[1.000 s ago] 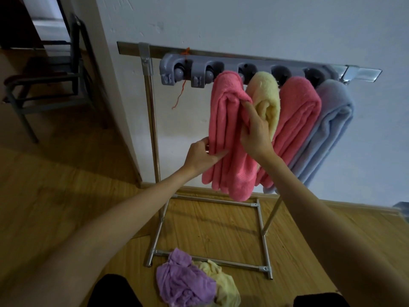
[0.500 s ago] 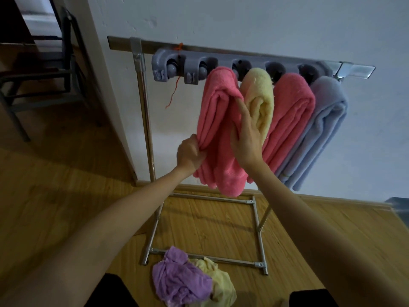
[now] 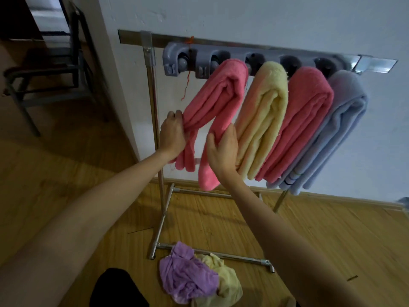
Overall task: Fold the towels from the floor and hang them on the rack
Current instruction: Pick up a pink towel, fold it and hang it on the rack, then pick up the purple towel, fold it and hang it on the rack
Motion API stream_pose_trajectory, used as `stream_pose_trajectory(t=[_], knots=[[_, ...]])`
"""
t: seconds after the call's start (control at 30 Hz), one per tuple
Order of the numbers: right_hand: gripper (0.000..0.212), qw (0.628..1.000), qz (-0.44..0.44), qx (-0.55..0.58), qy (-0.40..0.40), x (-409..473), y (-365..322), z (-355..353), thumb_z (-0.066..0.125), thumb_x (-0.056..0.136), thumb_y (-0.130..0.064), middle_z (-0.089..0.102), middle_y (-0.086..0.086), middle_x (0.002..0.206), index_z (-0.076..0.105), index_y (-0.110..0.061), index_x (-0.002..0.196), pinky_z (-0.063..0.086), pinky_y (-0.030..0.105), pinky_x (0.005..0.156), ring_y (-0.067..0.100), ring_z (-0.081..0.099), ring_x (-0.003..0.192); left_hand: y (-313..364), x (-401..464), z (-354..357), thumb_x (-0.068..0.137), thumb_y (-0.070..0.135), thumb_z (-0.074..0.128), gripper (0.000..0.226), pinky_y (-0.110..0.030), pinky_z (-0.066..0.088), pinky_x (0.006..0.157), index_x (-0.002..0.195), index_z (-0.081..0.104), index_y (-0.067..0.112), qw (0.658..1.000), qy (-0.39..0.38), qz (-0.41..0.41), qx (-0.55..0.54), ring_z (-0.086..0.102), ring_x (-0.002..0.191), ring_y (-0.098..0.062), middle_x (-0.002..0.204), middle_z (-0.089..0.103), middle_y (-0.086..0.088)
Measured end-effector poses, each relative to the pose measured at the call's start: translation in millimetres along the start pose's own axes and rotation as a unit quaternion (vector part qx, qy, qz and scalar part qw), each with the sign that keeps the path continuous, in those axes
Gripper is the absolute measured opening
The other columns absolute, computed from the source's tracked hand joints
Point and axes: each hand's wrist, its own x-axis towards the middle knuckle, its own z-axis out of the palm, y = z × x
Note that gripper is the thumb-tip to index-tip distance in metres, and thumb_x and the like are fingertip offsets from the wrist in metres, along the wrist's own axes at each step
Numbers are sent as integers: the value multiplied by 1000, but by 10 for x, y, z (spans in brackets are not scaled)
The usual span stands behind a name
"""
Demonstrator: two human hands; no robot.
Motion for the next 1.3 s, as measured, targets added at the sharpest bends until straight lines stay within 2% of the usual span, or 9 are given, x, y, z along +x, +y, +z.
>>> stream_pose_trajectory(t=[0.23, 0.43, 0.67, 0.73, 0.87, 0.97, 1.07, 1.13, 1.3], knots=[[21, 995, 97, -15, -28, 112, 164, 22, 53, 89, -11, 63, 17, 83, 40, -3, 104, 53, 46, 61, 34, 63, 71, -59, 31, 7, 89, 15, 63, 22, -38, 54, 61, 101, 56, -2, 999, 8, 32, 12, 59, 75, -35, 93, 56, -20], [41, 988, 119, -101, -13, 153, 414, -167, 51, 85, -2, 64, 24, 99, 42, 5, 124, 42, 34, 63, 41, 62, 84, 5, -55, 89, 86, 21, 69, 32, -33, 55, 64, 106, 57, 0, 999, -12, 39, 34, 59, 73, -30, 95, 57, -19], [23, 980, 107, -115, -126, 117, 618, -297, 50, 89, -5, 63, 21, 87, 54, 10, 106, 38, 33, 61, 39, 61, 82, 266, -286, 290, 83, -3, 62, 26, -39, 55, 59, 107, 55, -3, 998, -43, 27, 49, 58, 70, -33, 94, 56, -22], [18, 973, 89, -115, -177, 64, 690, -314, 50, 88, -3, 63, 20, 82, 56, 10, 99, 45, 40, 62, 37, 61, 74, 353, -384, 355, 82, -1, 62, 30, -37, 55, 65, 111, 54, -2, 997, -70, 15, 22, 59, 76, -32, 98, 56, -21], [24, 970, 66, -87, -215, -58, 772, -379, 49, 90, -9, 65, 21, 84, 59, 13, 92, 31, 18, 59, 21, 55, 73, 407, -558, 463, 80, 26, 63, 43, -38, 55, 72, 115, 51, 3, 985, -154, 3, -79, 60, 84, -28, 100, 59, -14], [28, 968, 74, -89, -224, -123, 874, -444, 49, 92, -14, 67, 22, 89, 60, 11, 97, 30, 17, 60, 25, 58, 76, 363, -712, 496, 81, 29, 62, 40, -39, 53, 71, 111, 53, 6, 969, -224, -21, -99, 61, 83, -25, 96, 62, -9], [19, 958, 80, -120, -247, -256, 1101, -463, 51, 92, -7, 67, 22, 93, 57, 8, 101, 36, 22, 63, 28, 61, 79, 228, -960, 548, 85, 32, 62, 38, -34, 50, 74, 114, 52, 8, 952, -288, -33, -100, 60, 87, -19, 100, 62, -4], [22, 953, 67, -130, -265, -453, 1291, -461, 50, 91, -6, 68, 19, 101, 55, 5, 110, 50, 36, 78, 33, 65, 91, 78, -1214, 640, 87, 24, 61, 40, -31, 49, 80, 123, 50, 11, 941, -324, -47, -84, 59, 96, -16, 111, 61, -5], [44, 904, 103, -209, -360, -1264, 1864, -509, 51, 92, -9, 58, 21, 128, 44, -1, 135, 46, 43, 94, 36, 55, 117, -366, -2137, 991, 86, 11, 62, 63, -36, 46, 94, 143, 34, 6, 898, -423, -120, -21, 53, 118, -29, 131, 53, -15]])
